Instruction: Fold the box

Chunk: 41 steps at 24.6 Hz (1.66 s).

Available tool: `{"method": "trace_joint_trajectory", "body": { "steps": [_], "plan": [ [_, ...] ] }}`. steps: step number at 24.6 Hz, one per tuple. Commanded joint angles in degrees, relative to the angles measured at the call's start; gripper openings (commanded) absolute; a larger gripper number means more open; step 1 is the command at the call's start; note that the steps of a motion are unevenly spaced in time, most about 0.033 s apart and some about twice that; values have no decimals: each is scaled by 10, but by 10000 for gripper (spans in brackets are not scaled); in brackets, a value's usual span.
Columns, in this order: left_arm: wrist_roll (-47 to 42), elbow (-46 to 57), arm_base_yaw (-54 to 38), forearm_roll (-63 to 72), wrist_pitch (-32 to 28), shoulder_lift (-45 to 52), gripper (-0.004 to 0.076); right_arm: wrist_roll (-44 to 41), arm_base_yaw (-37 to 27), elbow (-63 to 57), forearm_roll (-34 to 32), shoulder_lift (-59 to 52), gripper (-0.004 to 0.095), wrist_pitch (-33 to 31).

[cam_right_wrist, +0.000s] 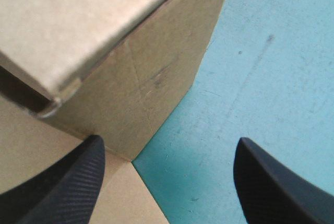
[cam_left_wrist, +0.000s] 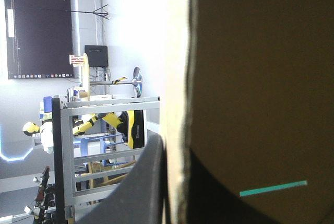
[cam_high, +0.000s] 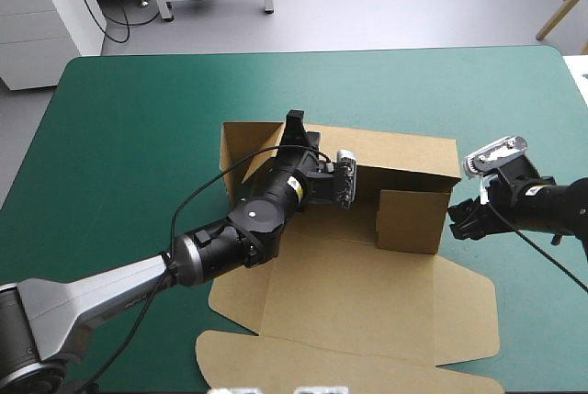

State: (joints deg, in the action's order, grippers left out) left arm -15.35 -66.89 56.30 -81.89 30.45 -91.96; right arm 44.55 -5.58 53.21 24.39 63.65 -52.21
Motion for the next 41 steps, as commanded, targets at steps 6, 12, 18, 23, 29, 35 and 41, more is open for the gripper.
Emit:
{"method": "trace_joint_trajectory", "body": {
  "steps": [6, 12, 18, 23, 29, 35, 41],
  "plan": [
    [-9, -9, 4, 0, -4, 14, -10, 40, 1, 14, 13, -10, 643, -6],
    [-9, -9, 4, -9, -4, 14, -10, 35, 1, 14, -12, -10, 643, -25],
    [-9, -9, 4, -9, -4, 14, -10, 37, 1, 11, 6, -10, 643, -3],
    [-9, -9, 4, -9, -4, 14, -10, 110, 1, -30, 147, -10, 643, 22],
    [23, -9, 4, -11, -4, 14, -10, 113, 1, -55, 218, -10, 643, 51],
    [50, -9, 4, -11, -4, 14, -10, 106, 1, -55, 218, -10, 643, 88],
    [51, -9, 4, -11, -6, 14, -10, 92, 2, -60, 219, -10, 621, 108]
  ]
}}
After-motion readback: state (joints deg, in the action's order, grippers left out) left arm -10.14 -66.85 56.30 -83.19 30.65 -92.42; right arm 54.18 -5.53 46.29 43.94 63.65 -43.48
